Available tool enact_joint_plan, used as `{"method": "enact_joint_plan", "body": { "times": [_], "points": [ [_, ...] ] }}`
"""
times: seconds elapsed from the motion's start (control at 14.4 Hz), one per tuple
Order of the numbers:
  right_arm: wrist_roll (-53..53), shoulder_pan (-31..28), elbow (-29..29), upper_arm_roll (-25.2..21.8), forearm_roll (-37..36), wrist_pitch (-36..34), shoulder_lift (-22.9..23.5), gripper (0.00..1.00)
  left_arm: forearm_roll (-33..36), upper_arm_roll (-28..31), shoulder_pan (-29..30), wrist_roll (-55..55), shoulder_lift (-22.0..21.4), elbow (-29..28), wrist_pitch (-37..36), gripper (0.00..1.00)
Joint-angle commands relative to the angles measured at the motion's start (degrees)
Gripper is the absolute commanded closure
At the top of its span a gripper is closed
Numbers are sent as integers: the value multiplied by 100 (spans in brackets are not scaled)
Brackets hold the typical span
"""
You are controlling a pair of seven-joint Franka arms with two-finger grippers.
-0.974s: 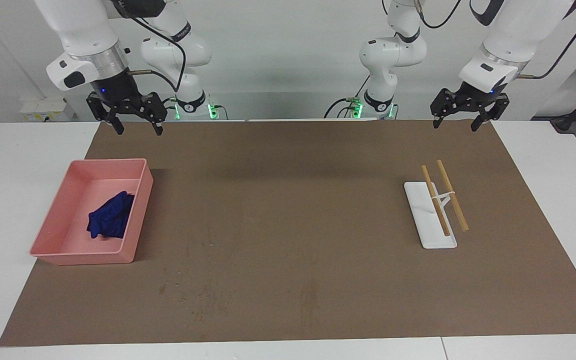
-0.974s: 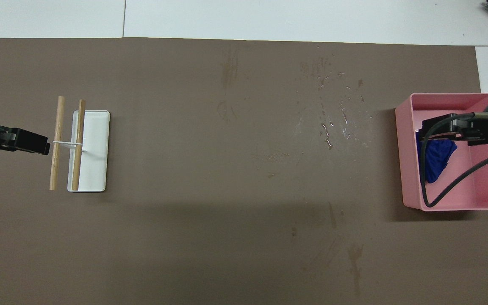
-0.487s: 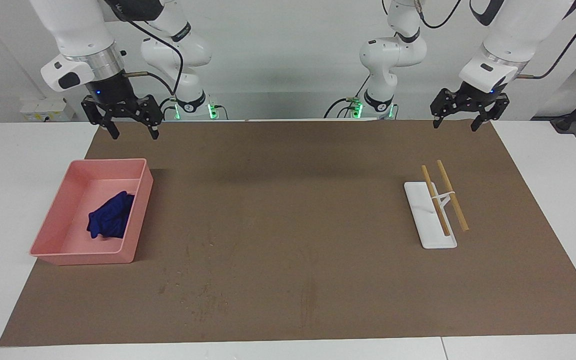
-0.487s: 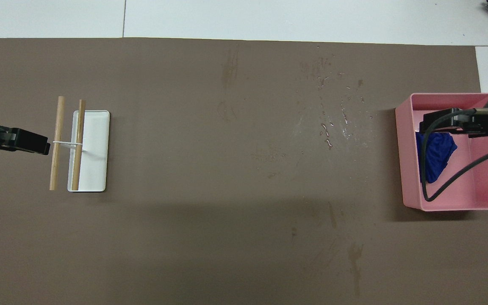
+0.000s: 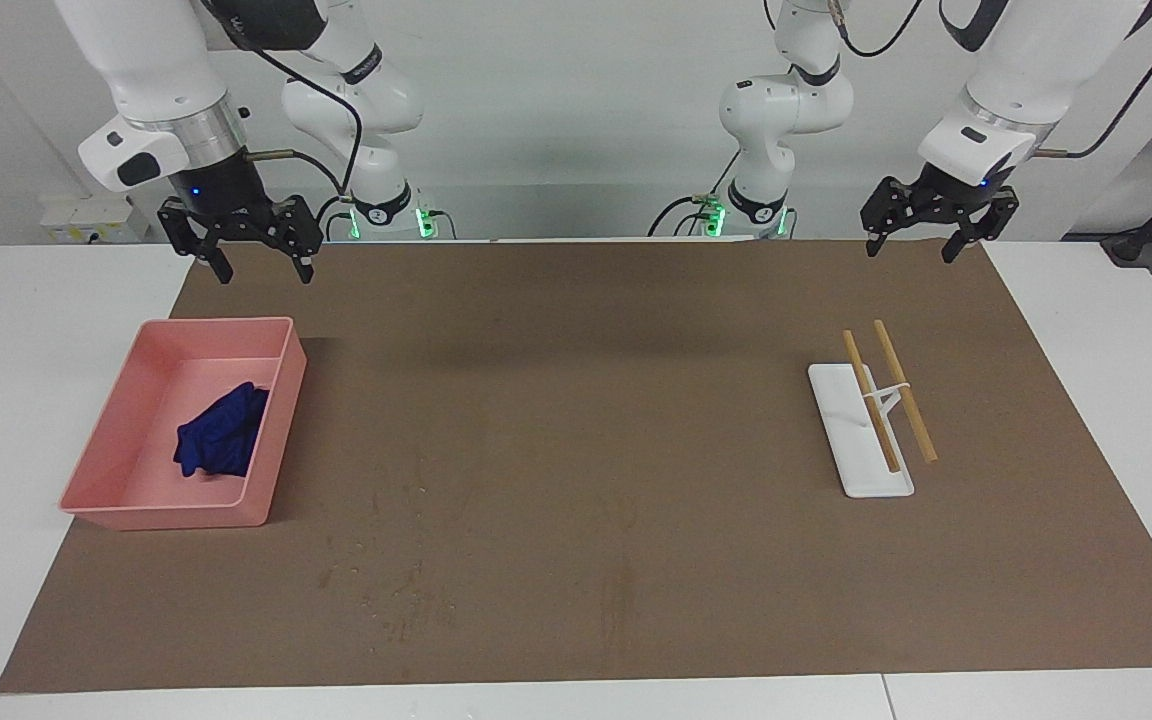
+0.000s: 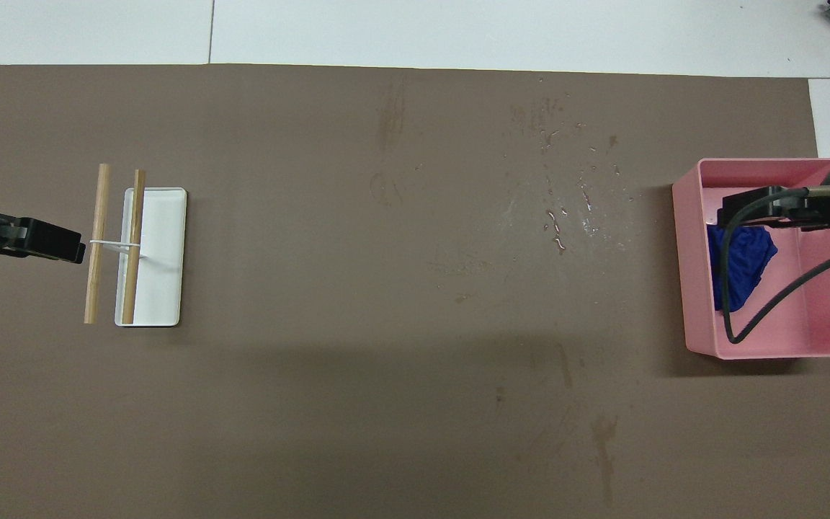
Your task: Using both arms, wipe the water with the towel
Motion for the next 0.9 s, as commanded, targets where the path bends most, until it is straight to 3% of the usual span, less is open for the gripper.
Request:
{"method": "enact_joint_plan", "body": {
  "times": [0.0,0.83],
  "points": [
    [-115,-85,-7,88,-39,44,-9,0,63,8,11,33,-140,-128,-48,0],
    [-133,-129,-7,0,-30,-8,-17,0,63,0,11,33,-140,-128,-48,0]
  ]
}}
